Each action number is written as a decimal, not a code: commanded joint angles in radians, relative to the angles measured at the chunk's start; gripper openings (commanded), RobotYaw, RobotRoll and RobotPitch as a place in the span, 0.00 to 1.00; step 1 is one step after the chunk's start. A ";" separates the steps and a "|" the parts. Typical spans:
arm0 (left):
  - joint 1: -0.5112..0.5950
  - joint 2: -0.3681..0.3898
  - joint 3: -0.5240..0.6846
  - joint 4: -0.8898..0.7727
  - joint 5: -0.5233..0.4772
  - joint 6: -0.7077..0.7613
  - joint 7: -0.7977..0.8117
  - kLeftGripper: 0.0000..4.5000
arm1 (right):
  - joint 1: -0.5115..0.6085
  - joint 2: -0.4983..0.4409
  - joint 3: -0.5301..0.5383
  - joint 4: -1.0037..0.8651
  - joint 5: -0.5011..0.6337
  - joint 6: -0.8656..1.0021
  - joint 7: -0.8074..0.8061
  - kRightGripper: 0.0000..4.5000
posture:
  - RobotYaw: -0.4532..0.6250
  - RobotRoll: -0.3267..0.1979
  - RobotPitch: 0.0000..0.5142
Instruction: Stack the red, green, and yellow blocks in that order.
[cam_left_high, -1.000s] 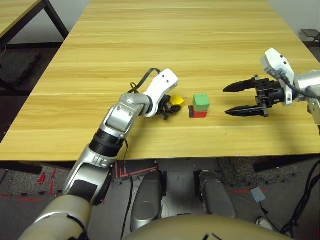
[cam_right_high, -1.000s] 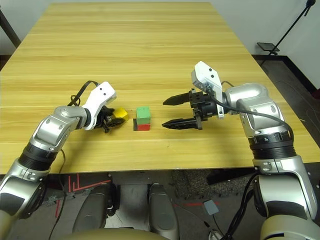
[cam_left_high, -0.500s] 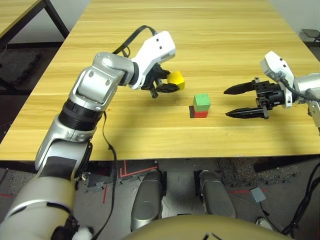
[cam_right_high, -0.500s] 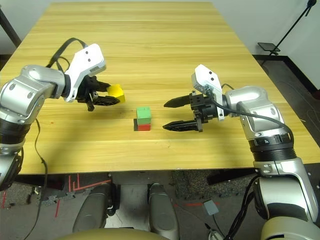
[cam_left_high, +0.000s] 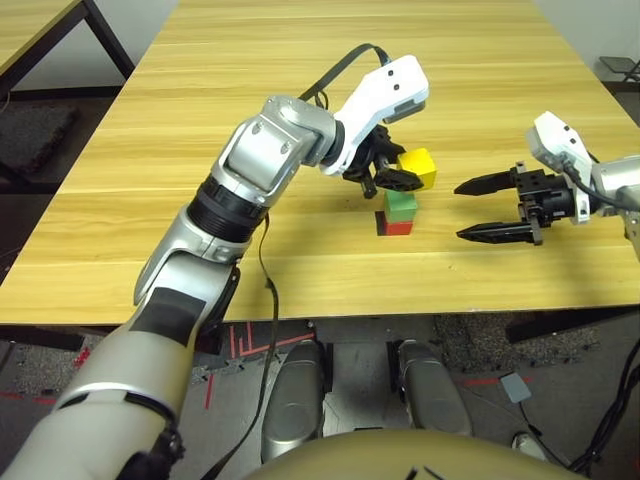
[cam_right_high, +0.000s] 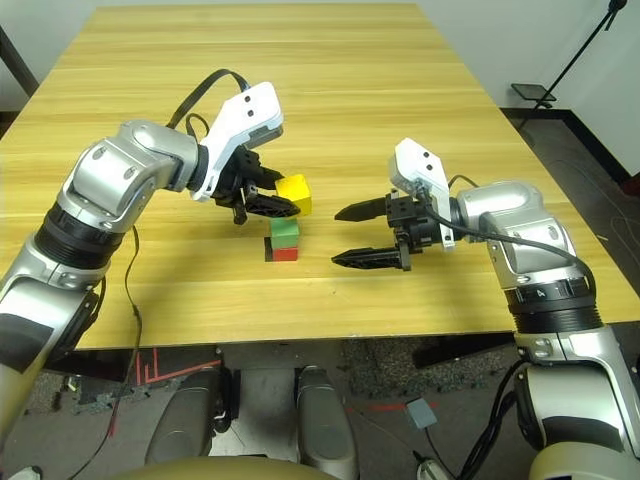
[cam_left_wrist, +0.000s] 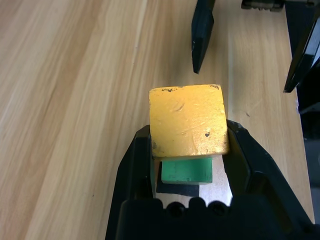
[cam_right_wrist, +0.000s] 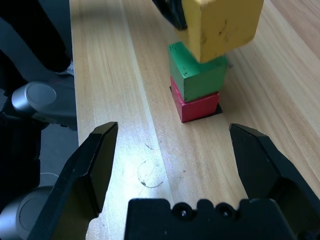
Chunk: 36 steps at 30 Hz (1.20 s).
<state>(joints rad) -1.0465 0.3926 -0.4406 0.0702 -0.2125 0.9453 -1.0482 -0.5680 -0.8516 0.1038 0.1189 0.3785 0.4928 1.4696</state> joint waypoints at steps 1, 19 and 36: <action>0.019 0.019 -0.030 -0.011 0.004 -0.013 -0.018 0.45 | 0.020 -0.015 -0.023 -0.025 0.019 0.016 -0.008 1.00 | 0.52 0.47 0.22; 0.048 0.027 -0.056 -0.009 0.016 -0.049 -0.028 0.45 | 0.018 -0.013 -0.019 -0.036 0.031 0.031 -0.024 1.00 | 0.52 0.46 0.23; 0.075 0.043 0.098 -0.194 -0.065 0.086 0.038 0.99 | 0.012 -0.043 -0.038 -0.019 0.042 0.029 -0.015 1.00 | 0.54 0.42 0.18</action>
<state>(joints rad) -0.9788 0.4159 -0.4148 -0.0426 -0.2344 0.9688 -1.0304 -0.5503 -0.8722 0.0958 0.0912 0.4136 0.5249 1.4445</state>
